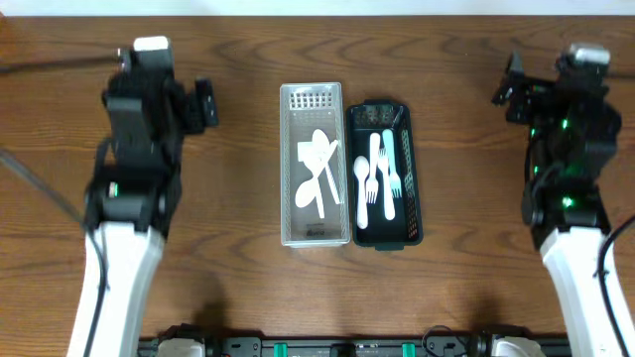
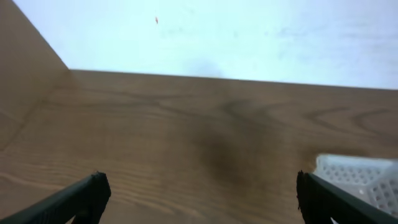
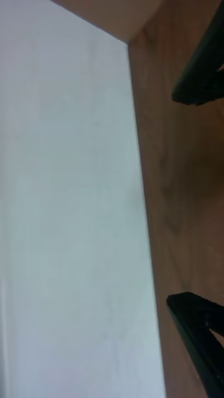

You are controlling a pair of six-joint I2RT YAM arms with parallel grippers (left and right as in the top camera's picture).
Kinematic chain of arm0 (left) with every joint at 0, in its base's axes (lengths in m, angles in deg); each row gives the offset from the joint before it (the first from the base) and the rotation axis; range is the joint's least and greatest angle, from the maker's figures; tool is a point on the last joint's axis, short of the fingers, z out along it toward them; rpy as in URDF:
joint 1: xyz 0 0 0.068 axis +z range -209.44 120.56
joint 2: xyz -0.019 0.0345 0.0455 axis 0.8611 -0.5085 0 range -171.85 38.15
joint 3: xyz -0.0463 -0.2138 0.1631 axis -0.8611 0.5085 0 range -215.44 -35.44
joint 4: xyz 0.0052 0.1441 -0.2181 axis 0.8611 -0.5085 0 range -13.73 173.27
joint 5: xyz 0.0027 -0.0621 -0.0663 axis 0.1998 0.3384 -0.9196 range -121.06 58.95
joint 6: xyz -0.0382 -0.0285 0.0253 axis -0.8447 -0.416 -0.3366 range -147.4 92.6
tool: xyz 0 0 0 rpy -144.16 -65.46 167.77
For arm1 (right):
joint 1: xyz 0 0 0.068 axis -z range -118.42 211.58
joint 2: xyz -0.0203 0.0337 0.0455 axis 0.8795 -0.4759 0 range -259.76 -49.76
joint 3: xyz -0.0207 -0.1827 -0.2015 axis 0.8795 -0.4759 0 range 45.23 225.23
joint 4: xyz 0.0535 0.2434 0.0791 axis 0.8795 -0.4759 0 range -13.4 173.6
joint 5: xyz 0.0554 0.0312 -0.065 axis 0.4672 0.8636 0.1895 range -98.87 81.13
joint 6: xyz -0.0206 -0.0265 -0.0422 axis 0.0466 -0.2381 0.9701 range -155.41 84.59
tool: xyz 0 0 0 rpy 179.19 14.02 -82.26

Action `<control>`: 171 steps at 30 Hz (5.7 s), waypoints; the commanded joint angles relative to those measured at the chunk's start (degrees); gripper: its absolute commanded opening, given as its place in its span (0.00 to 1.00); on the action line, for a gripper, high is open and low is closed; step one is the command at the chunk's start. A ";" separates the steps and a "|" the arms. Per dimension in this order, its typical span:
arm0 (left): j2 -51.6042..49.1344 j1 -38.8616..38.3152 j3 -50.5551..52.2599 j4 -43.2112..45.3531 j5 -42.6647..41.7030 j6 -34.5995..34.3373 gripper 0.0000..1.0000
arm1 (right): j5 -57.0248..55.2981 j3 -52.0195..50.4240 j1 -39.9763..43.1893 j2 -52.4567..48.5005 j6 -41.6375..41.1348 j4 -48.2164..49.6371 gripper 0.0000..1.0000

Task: Pack container

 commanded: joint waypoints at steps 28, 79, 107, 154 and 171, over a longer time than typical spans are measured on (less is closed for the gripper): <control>47.43 -2.34 39.71 9.18 4.59 6.97 0.98 | -0.74 -19.69 -1.07 21.84 0.50 -26.32 0.99; 47.43 -2.34 39.71 9.16 4.59 6.97 0.98 | -2.93 -45.94 -8.15 66.95 3.98 -17.94 0.99; 47.43 -2.34 39.71 9.16 4.59 6.97 0.98 | -2.91 -47.06 -8.15 66.93 3.96 -17.81 0.99; 66.69 -2.32 65.22 17.84 -5.55 -0.44 0.98 | -2.91 -47.06 -8.15 66.93 3.96 -17.81 0.99; 66.55 0.48 65.22 17.25 -5.84 -0.83 0.98 | -2.91 -47.06 -8.15 66.93 3.96 -17.81 0.99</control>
